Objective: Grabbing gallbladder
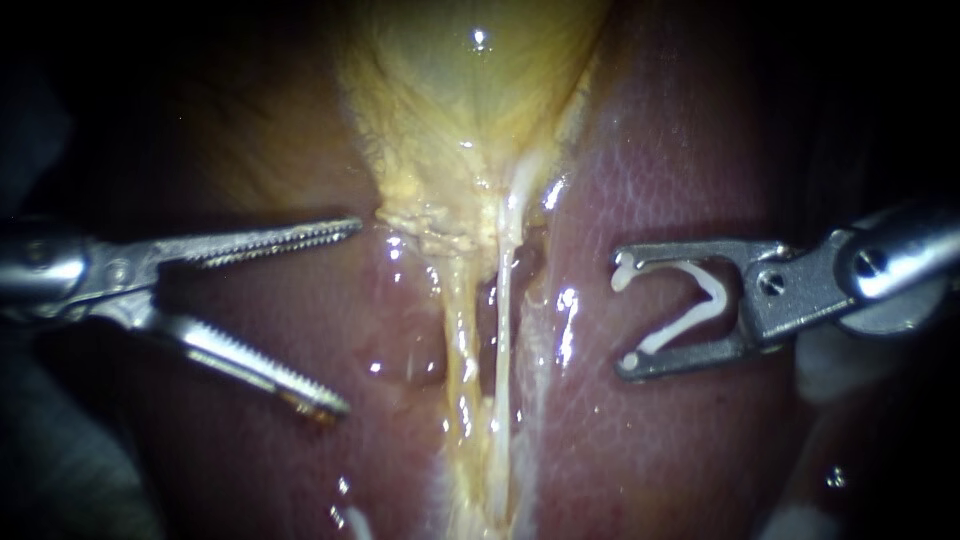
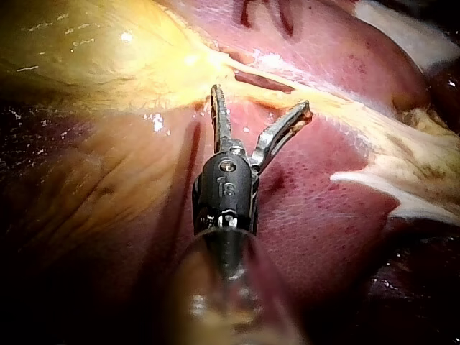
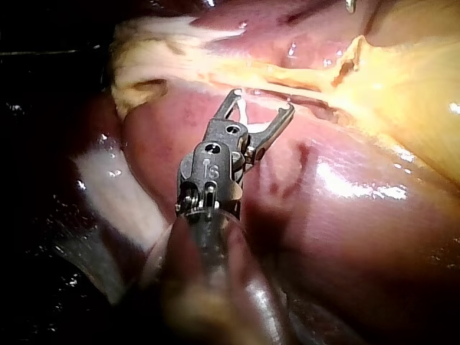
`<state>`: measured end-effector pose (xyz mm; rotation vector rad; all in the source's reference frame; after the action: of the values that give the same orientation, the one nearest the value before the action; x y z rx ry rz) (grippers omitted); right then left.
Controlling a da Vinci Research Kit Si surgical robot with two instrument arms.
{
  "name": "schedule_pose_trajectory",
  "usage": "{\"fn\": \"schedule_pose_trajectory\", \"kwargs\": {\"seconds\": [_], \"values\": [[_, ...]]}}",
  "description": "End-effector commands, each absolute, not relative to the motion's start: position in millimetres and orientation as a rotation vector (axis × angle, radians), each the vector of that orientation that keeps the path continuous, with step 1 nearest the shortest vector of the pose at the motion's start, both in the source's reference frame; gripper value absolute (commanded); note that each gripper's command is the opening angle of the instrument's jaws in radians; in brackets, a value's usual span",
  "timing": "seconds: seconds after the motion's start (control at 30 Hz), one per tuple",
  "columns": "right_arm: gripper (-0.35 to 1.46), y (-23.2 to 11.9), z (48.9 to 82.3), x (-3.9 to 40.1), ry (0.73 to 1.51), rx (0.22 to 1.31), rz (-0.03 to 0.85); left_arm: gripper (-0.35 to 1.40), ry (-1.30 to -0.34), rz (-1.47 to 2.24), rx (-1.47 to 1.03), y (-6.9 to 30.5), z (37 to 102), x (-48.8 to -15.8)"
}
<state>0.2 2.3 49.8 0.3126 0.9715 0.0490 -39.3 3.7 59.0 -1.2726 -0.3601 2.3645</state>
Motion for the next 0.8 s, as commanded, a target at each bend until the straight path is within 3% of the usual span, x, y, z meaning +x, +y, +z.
{"fn": "schedule_pose_trajectory", "kwargs": {"seconds": [0.03,0.4,0.8], "values": [[0.50,2.3,49.8,0.2,0.971,0.312,0.050,1.06,-0.372,2.352,-1.262,3.7,59.0,-39.3],[0.50,2.3,49.8,0.1,0.971,0.312,0.049,0.78,-0.429,2.380,-1.176,7.4,60.4,-39.7],[0.50,2.3,49.8,0.1,0.971,0.312,0.049,0.73,-0.460,2.438,-1.062,10.4,63.1,-43.0]]}}
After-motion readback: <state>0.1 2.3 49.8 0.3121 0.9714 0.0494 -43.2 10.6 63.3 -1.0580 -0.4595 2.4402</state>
